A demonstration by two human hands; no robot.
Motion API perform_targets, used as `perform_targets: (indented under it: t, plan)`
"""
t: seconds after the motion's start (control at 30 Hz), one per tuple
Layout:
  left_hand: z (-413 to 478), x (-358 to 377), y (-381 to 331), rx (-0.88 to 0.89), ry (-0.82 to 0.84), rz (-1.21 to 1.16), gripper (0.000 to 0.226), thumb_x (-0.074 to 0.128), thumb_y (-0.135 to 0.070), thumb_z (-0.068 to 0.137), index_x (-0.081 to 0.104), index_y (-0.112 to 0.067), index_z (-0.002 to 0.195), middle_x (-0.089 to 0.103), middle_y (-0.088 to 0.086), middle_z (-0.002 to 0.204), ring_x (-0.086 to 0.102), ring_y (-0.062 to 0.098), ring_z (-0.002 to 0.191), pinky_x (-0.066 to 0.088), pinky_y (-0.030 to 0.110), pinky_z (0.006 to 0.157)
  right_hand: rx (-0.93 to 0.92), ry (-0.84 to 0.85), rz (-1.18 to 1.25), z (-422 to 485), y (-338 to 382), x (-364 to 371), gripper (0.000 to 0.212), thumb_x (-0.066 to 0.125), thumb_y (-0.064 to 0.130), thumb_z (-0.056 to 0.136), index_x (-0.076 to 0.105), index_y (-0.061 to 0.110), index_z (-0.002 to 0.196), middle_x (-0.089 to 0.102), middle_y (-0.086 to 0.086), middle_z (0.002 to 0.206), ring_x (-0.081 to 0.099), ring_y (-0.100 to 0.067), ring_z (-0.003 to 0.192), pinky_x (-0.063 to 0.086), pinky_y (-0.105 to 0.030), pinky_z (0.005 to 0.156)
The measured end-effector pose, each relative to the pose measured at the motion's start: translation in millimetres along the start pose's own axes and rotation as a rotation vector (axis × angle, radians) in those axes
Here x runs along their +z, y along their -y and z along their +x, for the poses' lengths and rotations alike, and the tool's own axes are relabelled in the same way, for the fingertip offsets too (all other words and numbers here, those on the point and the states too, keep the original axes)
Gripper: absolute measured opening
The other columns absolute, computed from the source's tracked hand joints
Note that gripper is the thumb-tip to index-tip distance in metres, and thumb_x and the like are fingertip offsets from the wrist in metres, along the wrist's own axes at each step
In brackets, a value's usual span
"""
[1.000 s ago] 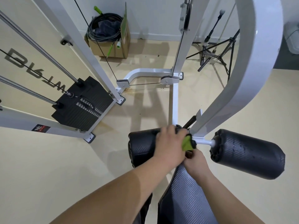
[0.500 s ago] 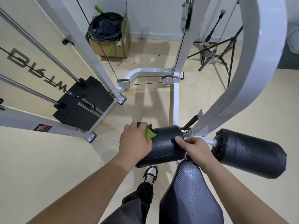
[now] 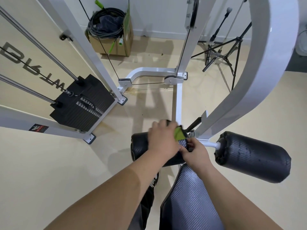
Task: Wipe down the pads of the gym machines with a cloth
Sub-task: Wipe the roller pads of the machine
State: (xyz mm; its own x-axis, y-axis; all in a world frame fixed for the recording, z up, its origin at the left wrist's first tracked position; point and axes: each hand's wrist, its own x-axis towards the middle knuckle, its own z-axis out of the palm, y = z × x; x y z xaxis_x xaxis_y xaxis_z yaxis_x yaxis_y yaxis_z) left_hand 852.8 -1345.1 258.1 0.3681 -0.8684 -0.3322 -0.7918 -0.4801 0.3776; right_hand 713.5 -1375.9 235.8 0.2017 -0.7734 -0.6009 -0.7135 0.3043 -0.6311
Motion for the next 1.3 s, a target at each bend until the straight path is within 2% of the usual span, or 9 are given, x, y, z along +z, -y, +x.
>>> perform_targets:
  t: [0.1,0.2,0.3,0.43,0.67,0.9,1.0,1.17,1.3]
  plan:
    - [15,6,-34,0.227,0.180,-0.070,0.057,0.073,-0.031,0.076,0.058,-0.037,0.131,0.056,0.001,0.118,0.047,0.030,0.114,0.043,0.042,0.099,0.004,0.015,0.036,-6,-6,-3,0.018,0.059,-0.003,0.085,0.061,0.014,0.083,0.069,-0.010,0.080,0.059,-0.025,0.075,0.046,-0.032,0.064]
    - [14,0,-23,0.303,0.244,-0.063,0.061,0.077,-0.036,0.073,0.055,-0.042,0.130,0.054,-0.002,0.114,0.045,0.026,0.112,0.045,0.041,0.096,0.040,0.022,0.121,-14,-13,-4,0.014,0.063,-0.005,0.086,0.065,0.007,0.092,0.069,-0.004,0.082,0.060,-0.020,0.074,0.045,-0.024,0.061]
    - [-13,-8,21,0.200,0.087,-0.049,0.064,0.074,-0.035,0.074,0.052,-0.039,0.133,0.053,-0.001,0.121,0.046,0.027,0.114,0.046,0.040,0.096,0.059,0.045,0.193,-23,-21,2,0.026,0.076,0.007,0.087,0.063,0.021,0.105,0.074,0.002,0.101,0.069,-0.015,0.097,0.054,-0.029,0.085]
    - [-53,-24,84,0.011,-0.107,0.020,0.055,0.069,-0.033,0.077,0.053,-0.036,0.130,0.059,0.001,0.117,0.051,0.026,0.104,0.050,0.040,0.087,0.135,0.117,0.118,-21,-30,-4,0.030,0.082,0.019,0.082,0.062,0.020,0.104,0.073,0.000,0.105,0.070,-0.018,0.098,0.054,-0.049,0.099]
    - [-18,-15,57,-0.195,-0.098,-0.087,0.052,0.064,-0.029,0.082,0.055,-0.032,0.134,0.060,0.007,0.121,0.051,0.033,0.109,0.047,0.040,0.090,-0.003,0.062,-0.008,-16,-5,-6,0.035,0.078,0.024,0.088,0.062,0.026,0.119,0.069,0.011,0.104,0.064,-0.010,0.097,0.045,-0.024,0.084]
    - [32,2,-31,0.273,0.223,0.065,0.056,0.068,-0.032,0.082,0.054,-0.039,0.136,0.055,0.002,0.124,0.044,0.031,0.118,0.044,0.045,0.100,0.061,0.067,0.028,-12,-22,-1,0.034,0.083,0.018,0.082,0.062,0.023,0.108,0.074,0.005,0.105,0.070,-0.019,0.099,0.055,-0.042,0.092]
    - [14,-3,-14,0.334,0.186,0.078,0.059,0.068,-0.028,0.081,0.052,-0.040,0.136,0.051,0.001,0.122,0.042,0.030,0.117,0.043,0.045,0.099,0.096,0.075,0.008,-17,-31,3,0.045,0.084,0.026,0.079,0.059,0.027,0.117,0.072,0.005,0.114,0.070,-0.019,0.104,0.054,-0.047,0.099]
    - [-38,-25,73,-0.017,-0.044,0.039,0.061,0.068,-0.035,0.082,0.048,-0.037,0.140,0.053,0.006,0.129,0.048,0.031,0.116,0.048,0.043,0.096,0.144,0.180,-0.009,-26,-22,-5,0.049,0.072,0.032,0.091,0.053,0.024,0.135,0.068,-0.002,0.126,0.066,-0.023,0.111,0.050,-0.046,0.104]
    - [-70,-35,96,-0.233,-0.067,-0.008,0.056,0.067,-0.030,0.085,0.047,-0.037,0.137,0.054,0.007,0.123,0.049,0.032,0.113,0.051,0.043,0.091,0.126,0.235,0.007,-46,-16,-17,0.059,0.059,0.025,0.098,0.040,0.030,0.154,0.060,-0.003,0.140,0.061,-0.025,0.116,0.047,-0.039,0.099]
